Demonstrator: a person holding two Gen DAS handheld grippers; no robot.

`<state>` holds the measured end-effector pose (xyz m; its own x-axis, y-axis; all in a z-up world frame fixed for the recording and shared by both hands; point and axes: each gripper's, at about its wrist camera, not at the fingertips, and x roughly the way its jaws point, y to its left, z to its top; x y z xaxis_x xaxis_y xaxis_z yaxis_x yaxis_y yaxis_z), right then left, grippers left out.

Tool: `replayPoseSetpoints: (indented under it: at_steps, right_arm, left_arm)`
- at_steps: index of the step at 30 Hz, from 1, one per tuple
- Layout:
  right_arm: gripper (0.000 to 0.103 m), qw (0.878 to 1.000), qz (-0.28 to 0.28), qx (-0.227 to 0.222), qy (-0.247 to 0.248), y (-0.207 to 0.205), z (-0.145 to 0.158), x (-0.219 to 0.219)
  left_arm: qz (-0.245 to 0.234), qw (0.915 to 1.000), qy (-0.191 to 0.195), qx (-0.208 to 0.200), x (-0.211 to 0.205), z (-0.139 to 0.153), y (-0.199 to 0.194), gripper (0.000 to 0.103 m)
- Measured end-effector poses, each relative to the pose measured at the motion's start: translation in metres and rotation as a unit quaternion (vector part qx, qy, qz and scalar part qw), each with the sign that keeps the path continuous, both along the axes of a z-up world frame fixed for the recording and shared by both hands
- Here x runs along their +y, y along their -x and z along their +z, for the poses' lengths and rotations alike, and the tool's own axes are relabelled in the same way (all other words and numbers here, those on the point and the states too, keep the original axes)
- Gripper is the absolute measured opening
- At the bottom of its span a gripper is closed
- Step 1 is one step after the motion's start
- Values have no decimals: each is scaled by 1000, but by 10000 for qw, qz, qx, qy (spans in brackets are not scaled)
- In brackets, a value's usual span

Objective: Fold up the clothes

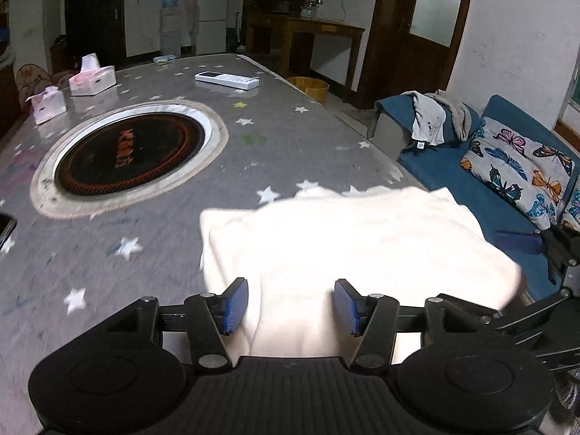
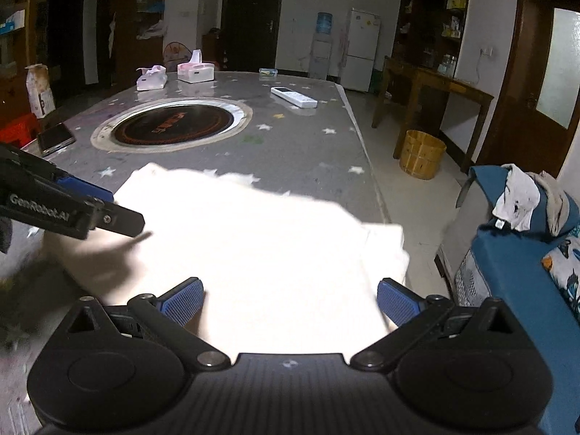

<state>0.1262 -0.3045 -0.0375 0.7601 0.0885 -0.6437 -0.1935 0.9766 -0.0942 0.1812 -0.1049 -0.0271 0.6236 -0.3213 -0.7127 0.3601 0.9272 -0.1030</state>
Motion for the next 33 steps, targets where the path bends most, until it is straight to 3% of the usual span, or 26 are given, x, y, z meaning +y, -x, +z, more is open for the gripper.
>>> replayPoseSetpoints:
  at_steps: [8,14,21,33]
  right_arm:
    - [103,9997,-165,-133,80,28,0,1]
    - [103,9989,-217,-81,-412,49,7,-7]
    - [103,9983,-246,-37,-529,73,5,-6]
    - [103,9973,-281,75,-674,109,-2,1]
  left_arm:
    - [202,9998,24,12,10,-3,21,61]
    - [269,9996,62,-81,13,3,45,71]
    - [359,9993,81,-116,13,4,71,87]
    - [386,9992,14,-127,11,3,108,101]
